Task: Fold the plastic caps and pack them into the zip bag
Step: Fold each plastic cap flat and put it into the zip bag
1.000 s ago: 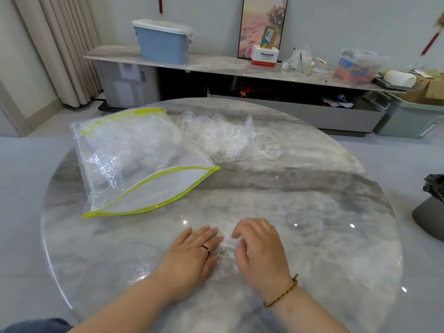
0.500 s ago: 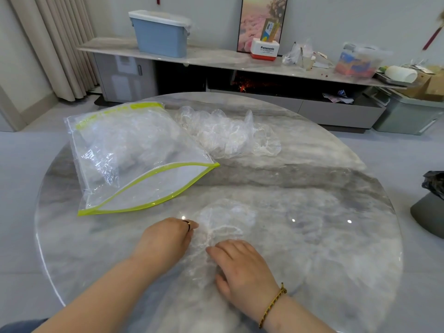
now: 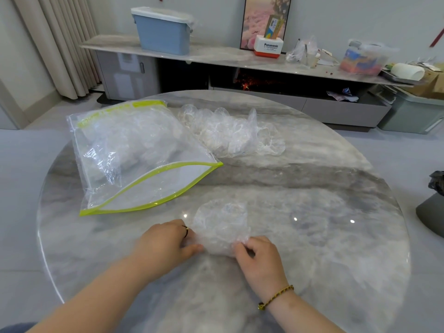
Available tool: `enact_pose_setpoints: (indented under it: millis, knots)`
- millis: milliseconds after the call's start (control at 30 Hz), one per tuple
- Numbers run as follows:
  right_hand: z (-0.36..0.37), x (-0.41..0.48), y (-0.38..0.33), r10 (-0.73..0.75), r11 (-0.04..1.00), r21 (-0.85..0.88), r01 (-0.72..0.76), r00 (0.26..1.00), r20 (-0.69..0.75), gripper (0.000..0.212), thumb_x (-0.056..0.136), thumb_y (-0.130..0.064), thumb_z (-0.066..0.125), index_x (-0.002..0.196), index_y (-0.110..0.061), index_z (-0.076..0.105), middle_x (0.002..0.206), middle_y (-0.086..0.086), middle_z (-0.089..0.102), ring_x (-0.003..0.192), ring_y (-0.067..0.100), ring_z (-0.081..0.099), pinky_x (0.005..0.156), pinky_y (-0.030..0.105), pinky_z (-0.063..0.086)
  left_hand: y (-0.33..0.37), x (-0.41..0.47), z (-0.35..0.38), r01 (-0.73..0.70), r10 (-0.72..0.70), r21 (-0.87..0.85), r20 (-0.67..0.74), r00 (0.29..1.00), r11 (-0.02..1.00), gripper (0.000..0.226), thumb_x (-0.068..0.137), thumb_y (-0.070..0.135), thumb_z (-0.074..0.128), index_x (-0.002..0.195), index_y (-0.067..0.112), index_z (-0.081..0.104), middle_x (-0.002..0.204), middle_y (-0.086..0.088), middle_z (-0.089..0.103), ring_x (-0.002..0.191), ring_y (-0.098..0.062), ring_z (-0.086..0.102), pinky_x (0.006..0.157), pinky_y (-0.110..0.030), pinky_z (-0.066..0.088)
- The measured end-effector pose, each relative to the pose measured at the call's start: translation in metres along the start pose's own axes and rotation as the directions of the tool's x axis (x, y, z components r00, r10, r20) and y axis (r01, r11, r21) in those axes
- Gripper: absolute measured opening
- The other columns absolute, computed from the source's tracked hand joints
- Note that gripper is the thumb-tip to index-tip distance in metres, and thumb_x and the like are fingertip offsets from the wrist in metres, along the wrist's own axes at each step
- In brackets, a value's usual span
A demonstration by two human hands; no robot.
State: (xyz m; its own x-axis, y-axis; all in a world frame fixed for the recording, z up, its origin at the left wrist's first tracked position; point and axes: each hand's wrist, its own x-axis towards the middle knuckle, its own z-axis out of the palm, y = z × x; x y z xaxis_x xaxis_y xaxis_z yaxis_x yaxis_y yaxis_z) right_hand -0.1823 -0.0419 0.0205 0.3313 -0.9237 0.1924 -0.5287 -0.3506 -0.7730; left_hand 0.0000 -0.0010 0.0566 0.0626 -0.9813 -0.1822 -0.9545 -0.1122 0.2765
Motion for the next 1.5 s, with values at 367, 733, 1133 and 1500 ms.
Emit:
enact_pose_setpoints:
  millis: [367, 733, 1133, 1500]
  knots:
    - [-0.006, 0.009, 0.001, -0.207, 0.903, -0.416, 0.103, 0.955, -0.213, 0.032, 0.067, -0.019, 0.066, 0.094, -0.015, 0.049, 0.089, 0.003, 0.059, 0.086, 0.02, 0.058, 0.077, 0.027, 0.045, 0.009, 0.006, 0.013, 0.155, -0.175, -0.107, -0.219, 0.96, 0.982, 0.039, 0.093, 0.047, 0.042, 0.06, 0.028, 0.034, 0.066, 0.011, 0.039, 0.075, -0.011, 0.042, 0.068, -0.02, 0.024]
    - [0.004, 0.017, 0.002, -0.369, 0.776, -0.466, 0.426, 0.905, 0.212, 0.043, 0.062, -0.039, 0.038, 0.096, -0.022, 0.057, 0.089, -0.014, 0.066, 0.085, 0.002, 0.061, 0.081, 0.012, 0.044, 0.002, 0.006, 0.022, -0.373, 0.311, -0.055, -0.444, 0.84, 0.926, 0.041, 0.055, 0.034, 0.041, 0.095, 0.027, 0.045, 0.098, 0.005, 0.067, 0.096, -0.006, 0.047, 0.086, -0.023, 0.031]
    - [-0.003, 0.027, -0.012, 0.006, 1.0, -0.023, -0.002, 0.983, 0.182, 0.02, 0.083, -0.005, 0.051, 0.085, -0.023, 0.06, 0.067, -0.007, 0.057, 0.065, 0.0, 0.053, 0.06, 0.007, 0.038, 0.002, 0.012, 0.019, -0.143, 0.089, -0.103, -0.411, 0.907, 0.984, 0.036, 0.066, 0.035, 0.045, 0.092, 0.026, 0.068, 0.065, 0.005, 0.064, 0.069, -0.01, 0.063, 0.063, -0.02, 0.022]
    - [-0.006, 0.026, -0.02, 0.106, 0.904, -0.424, -0.049, 0.988, 0.112, 0.028, 0.093, -0.02, 0.042, 0.12, -0.019, 0.046, 0.106, -0.011, 0.051, 0.099, 0.011, 0.05, 0.089, 0.019, 0.032, 0.01, 0.013, 0.018, 0.12, -0.233, -0.457, -0.199, 0.952, 0.881, 0.048, 0.087, 0.038, 0.059, 0.129, 0.026, 0.038, 0.084, 0.005, 0.053, 0.09, -0.018, 0.056, 0.073, -0.025, 0.039]
